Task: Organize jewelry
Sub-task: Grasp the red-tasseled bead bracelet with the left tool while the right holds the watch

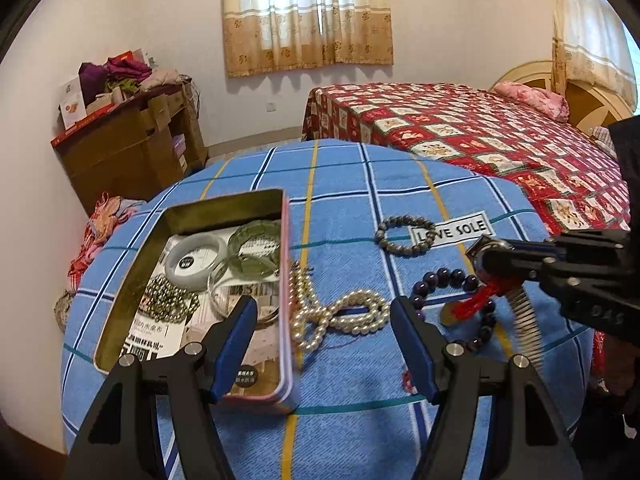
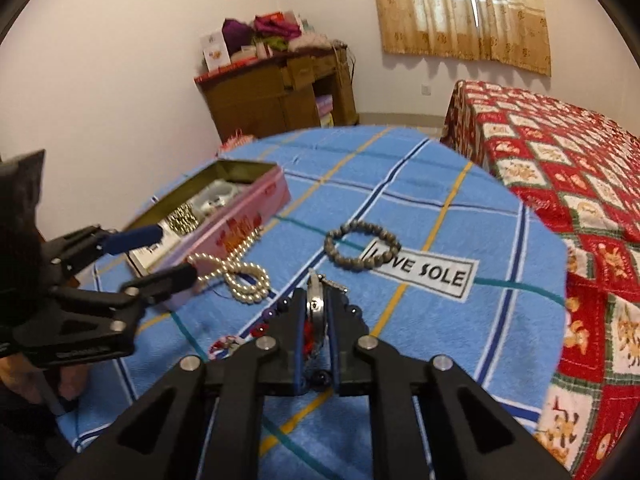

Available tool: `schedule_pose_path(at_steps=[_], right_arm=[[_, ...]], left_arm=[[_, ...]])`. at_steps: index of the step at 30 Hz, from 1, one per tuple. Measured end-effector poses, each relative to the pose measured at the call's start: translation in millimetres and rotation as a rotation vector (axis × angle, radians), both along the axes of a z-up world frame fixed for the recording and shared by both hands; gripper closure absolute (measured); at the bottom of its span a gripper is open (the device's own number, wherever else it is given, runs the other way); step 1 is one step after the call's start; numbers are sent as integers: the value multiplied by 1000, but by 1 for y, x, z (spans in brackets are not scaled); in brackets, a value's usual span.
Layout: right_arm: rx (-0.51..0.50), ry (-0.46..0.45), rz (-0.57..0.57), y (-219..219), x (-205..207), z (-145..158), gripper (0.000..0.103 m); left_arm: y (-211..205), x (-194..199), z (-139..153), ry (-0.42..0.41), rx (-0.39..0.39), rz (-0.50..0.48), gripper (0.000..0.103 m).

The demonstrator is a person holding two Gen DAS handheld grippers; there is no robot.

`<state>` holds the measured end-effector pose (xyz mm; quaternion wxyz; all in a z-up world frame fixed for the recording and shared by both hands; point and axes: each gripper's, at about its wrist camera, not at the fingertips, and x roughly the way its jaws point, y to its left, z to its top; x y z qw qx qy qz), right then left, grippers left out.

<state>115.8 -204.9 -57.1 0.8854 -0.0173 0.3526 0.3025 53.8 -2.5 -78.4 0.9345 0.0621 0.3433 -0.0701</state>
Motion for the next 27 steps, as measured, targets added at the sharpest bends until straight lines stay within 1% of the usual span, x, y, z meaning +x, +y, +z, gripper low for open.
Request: schedule_pose_path(at_steps=[3, 6, 9, 15, 17, 18, 19, 21, 23, 25, 26, 27], right_arm=[[22, -6, 5, -2, -3, 5, 91], [31, -4, -5, -4, 0, 4, 91], [42, 12, -5, -5, 2, 1, 91], [36, 15, -12, -7, 3, -3, 91], [41, 19, -16, -9, 4, -4, 91], [43, 19, -14, -9, 4, -3, 91], [43, 16, -11, -8, 3, -2, 91], [44, 10, -4, -7, 1, -1, 91], [45, 11, -1, -6, 1, -1, 91], [48, 15, 1, -6, 1, -2, 91], [51, 21, 3, -6, 1, -3, 91], [52, 28, 6, -5, 2, -5, 91]], left_arm=[[-8, 0, 1, 0, 4, -21, 34], [-15, -1, 3, -3, -10, -50, 34], [-27, -3, 2, -13, 8, -97, 34], [-48, -1, -3, 2, -12, -204, 34], [-56, -1, -6, 4, 12, -226, 34], [-59, 0, -8, 4, 20, -237, 38], [-62, 2, -10, 10, 21, -250, 47], [-68, 6, -14, 35, 24, -273, 54], [-70, 8, -17, 42, 22, -285, 60], [-70, 11, -18, 59, 11, -297, 87], [-70, 11, -18, 62, 2, -303, 93], [-69, 11, -18, 67, -12, -312, 103]])
